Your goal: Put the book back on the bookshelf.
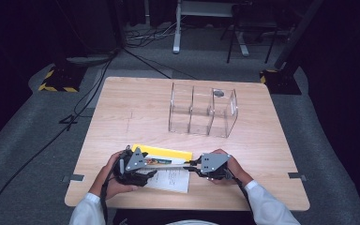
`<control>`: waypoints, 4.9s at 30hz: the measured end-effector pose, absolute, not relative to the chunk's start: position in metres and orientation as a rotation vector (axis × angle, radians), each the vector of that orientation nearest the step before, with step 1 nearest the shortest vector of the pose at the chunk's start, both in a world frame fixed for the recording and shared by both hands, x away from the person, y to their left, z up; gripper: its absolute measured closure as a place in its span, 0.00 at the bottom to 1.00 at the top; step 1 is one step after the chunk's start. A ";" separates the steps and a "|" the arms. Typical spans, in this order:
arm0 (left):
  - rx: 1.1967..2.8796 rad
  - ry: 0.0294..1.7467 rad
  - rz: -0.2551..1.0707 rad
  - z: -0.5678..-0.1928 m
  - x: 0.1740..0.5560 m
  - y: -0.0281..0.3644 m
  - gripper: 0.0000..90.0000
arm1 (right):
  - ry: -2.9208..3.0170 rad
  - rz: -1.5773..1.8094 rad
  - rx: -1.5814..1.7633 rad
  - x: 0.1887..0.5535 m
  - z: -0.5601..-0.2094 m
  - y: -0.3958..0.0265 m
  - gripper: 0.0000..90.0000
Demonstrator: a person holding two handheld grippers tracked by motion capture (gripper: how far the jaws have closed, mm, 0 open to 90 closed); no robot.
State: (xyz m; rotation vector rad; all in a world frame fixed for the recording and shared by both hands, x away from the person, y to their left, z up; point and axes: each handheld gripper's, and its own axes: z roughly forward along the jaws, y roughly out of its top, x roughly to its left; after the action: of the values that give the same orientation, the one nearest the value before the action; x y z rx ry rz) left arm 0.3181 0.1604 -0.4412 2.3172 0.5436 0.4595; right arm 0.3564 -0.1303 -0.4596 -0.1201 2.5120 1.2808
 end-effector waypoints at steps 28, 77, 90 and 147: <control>2.357 0.585 0.537 -0.450 0.318 0.136 0.40 | 2.520 1.280 -0.067 0.350 -0.462 -0.127 0.93; 2.041 0.436 0.516 -0.419 0.316 0.126 0.92 | 2.402 1.452 0.439 0.395 -0.457 -0.191 0.41; 2.024 0.476 0.449 -0.423 0.300 0.140 0.91 | 2.290 1.539 0.444 0.381 -0.430 -0.182 0.43; 1.899 0.433 0.195 -0.435 0.317 0.144 0.52 | 2.127 1.557 0.320 0.337 -0.402 -0.130 0.50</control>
State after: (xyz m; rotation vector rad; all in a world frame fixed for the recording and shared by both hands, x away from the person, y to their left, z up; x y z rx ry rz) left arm 0.3175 0.1443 -0.4347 1.8988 0.4327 0.1954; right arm 0.3367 -0.1301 -0.4021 0.3202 2.1275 1.5572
